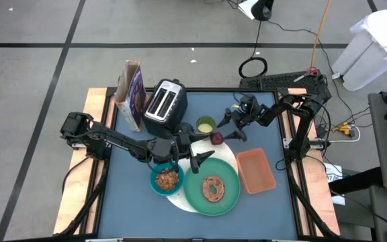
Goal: Arrange a breakfast setting
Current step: Put the red apple on the white mat
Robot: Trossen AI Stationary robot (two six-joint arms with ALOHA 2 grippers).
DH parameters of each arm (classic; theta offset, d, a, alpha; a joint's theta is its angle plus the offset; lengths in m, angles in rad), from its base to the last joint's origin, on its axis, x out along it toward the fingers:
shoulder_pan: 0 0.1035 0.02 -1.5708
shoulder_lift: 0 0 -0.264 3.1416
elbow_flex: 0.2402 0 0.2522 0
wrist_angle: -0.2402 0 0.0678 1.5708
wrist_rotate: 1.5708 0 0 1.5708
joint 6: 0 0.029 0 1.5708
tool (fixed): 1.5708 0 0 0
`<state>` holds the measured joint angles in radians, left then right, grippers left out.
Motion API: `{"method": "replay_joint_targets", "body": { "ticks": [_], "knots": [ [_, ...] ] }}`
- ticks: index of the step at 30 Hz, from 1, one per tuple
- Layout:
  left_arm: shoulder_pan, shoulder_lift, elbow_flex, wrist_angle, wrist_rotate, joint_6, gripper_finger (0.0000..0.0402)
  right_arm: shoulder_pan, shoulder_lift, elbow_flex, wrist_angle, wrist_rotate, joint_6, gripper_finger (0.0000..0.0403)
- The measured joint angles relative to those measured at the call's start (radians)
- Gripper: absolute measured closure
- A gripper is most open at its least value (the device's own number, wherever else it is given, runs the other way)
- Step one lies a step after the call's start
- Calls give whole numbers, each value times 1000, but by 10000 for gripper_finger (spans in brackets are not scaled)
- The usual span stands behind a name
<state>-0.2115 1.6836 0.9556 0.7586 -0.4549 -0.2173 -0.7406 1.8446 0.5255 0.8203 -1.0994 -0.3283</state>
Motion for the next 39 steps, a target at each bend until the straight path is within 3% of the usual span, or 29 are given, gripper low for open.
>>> {"method": "replay_joint_targets", "body": {
  "ticks": [4, 18, 30, 39],
  "knots": [
    [0, 0, 0, 0, 0, 0, 48, 0, 1, 0, -2, 61, -2, 60],
    [0, 0, 0, 0, 0, 0, 48, -32, 1, 0, -2, 53, 8, 60],
    [0, 0, 0, 0, 0, 0, 48, -31, 1, 0, 63, 52, 368, 60],
    [0, 0, 0, 0, 0, 5, 48, -30, 1, 0, 111, 47, 181, 60]
  ]
}}
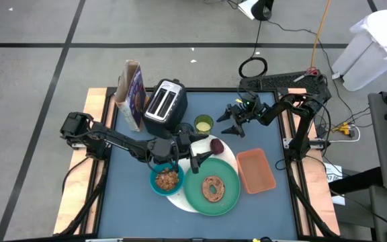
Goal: Arrange a breakfast setting
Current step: Put the red apple on the white mat
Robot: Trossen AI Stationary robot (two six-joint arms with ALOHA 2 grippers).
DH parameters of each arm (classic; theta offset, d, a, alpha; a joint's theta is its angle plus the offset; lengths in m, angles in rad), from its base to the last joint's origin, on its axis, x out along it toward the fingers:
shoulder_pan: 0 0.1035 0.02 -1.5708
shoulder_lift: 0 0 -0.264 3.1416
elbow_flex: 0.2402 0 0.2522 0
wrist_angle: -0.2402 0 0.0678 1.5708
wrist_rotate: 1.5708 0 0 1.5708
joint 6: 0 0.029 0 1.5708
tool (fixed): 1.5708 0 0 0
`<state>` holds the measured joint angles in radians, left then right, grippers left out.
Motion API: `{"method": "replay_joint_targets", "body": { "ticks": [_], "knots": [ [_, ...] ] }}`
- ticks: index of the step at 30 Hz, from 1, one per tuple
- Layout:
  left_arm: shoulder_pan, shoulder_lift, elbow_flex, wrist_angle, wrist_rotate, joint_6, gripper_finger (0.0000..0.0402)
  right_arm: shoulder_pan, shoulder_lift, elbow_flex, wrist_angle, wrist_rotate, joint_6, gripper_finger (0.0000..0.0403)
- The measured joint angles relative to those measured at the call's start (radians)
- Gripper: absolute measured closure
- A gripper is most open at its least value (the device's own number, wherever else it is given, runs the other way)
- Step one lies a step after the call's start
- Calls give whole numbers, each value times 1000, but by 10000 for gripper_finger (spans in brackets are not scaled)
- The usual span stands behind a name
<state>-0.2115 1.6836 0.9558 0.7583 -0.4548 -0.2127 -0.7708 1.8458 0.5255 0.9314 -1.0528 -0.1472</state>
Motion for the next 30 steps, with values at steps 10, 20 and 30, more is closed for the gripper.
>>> {"method": "replay_joint_targets", "body": {
  "ticks": [10, 20, 30],
  "knots": [
    [0, 0, 0, -29, 0, 8, 48, 0, -108, 0, 11, -128, -177, 60],
    [0, 0, 0, -60, 0, -2, 48, 87, -429, 0, 7, -125, 3, 60],
    [0, 0, 0, -57, 0, 9, 48, 275, -612, 0, -68, -128, 141, 60]
  ]
}}
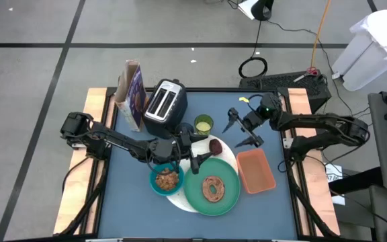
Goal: Arrange a breakfast setting
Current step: Put the red apple on the white mat
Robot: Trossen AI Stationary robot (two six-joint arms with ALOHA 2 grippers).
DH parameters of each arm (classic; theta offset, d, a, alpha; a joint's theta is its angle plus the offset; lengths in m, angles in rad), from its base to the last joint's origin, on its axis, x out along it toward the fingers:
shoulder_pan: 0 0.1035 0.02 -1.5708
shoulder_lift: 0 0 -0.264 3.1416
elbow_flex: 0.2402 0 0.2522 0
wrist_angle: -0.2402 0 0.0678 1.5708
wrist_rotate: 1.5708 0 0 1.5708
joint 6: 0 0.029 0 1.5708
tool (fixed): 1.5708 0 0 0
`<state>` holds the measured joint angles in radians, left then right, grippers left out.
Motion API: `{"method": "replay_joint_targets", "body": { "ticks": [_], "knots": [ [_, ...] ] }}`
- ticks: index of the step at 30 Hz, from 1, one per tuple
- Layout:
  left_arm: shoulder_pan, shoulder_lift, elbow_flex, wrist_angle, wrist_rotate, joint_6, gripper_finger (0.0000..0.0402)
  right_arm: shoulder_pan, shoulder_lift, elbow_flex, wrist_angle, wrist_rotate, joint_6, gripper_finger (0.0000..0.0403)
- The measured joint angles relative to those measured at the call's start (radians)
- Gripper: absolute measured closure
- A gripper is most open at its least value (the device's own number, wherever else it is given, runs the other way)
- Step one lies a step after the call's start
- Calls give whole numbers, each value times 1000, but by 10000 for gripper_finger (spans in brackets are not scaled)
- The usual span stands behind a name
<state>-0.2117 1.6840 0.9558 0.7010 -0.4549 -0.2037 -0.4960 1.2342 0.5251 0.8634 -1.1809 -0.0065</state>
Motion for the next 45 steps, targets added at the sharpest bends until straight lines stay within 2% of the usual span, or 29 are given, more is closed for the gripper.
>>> {"method": "replay_joint_targets", "body": {
  "ticks": [10, 12, 17, 20, 23, 26, 29, 30, 32, 39, 45],
  "knots": [
    [0, 0, 0, -1, 0, 18, 48, 78, -11, 0, -1, 3, 275, 60],
    [0, 0, 0, -2, 0, 18, 48, 99, -11, 0, -2, 44, 337, 60],
    [0, 0, 0, -3, 0, 19, 48, 181, -25, 0, -6, 116, 311, 60],
    [0, 0, 0, -4, 0, 22, 48, 234, -56, 0, -38, 211, 243, 60],
    [0, 0, 0, -29, 0, 23, 48, 267, -107, 19, -180, 358, 149, 60],
    [0, 0, 0, -56, 1, 25, 48, 293, -159, 74, -479, 566, 40, 60],
    [0, 0, 0, -80, 1, 25, 48, 336, -179, 149, -813, 842, -68, 60],
    [0, 0, 0, -87, 1, 25, 48, 354, -176, 168, -885, 926, -89, 60],
    [0, 0, 0, -89, 1, 25, 48, 388, -164, 184, -953, 1014, -97, 60],
    [0, 0, 0, -93, 1, 25, 48, 457, -73, 183, -947, 1050, -106, 60],
    [0, 0, 0, -94, 1, 24, 48, 459, 35, 182, -943, 1055, -169, 60]
  ]
}}
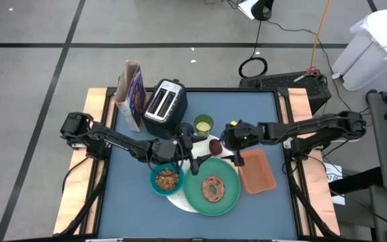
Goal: Arrange a breakfast setting
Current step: Put the red apple on the white mat
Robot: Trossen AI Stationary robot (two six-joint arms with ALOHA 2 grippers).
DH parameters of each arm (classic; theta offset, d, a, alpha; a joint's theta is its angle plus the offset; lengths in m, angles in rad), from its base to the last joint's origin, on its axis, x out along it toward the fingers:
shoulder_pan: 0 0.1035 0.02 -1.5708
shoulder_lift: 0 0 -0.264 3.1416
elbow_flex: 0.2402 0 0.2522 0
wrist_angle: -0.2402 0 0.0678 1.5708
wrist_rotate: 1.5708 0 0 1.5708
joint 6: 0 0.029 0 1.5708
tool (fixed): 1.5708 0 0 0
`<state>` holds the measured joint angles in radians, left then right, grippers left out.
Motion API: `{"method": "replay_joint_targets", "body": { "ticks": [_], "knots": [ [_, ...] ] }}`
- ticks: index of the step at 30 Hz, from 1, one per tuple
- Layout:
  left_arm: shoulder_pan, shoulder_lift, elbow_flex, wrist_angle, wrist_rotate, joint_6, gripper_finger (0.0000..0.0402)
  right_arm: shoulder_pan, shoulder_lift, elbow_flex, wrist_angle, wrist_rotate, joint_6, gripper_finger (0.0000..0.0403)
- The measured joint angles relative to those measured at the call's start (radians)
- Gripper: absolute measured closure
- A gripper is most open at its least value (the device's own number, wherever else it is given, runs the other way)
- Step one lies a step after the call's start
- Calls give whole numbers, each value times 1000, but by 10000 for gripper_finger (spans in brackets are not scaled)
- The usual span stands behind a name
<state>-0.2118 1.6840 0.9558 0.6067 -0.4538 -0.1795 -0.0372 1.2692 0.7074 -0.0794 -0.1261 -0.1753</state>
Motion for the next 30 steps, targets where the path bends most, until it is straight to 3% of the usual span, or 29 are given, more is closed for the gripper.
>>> {"method": "replay_joint_targets", "body": {
  "ticks": [13, 18, 30],
  "knots": [
    [0, 0, 0, -6, 0, -13, 48, -16, 175, 0, 136, 17, -114, 60],
    [0, 0, 0, -6, 0, -14, 48, -32, 202, 0, 135, 74, -125, 60],
    [0, 0, 0, -6, 0, -18, 48, -77, 203, 0, 103, 72, -128, 60]
  ]
}}
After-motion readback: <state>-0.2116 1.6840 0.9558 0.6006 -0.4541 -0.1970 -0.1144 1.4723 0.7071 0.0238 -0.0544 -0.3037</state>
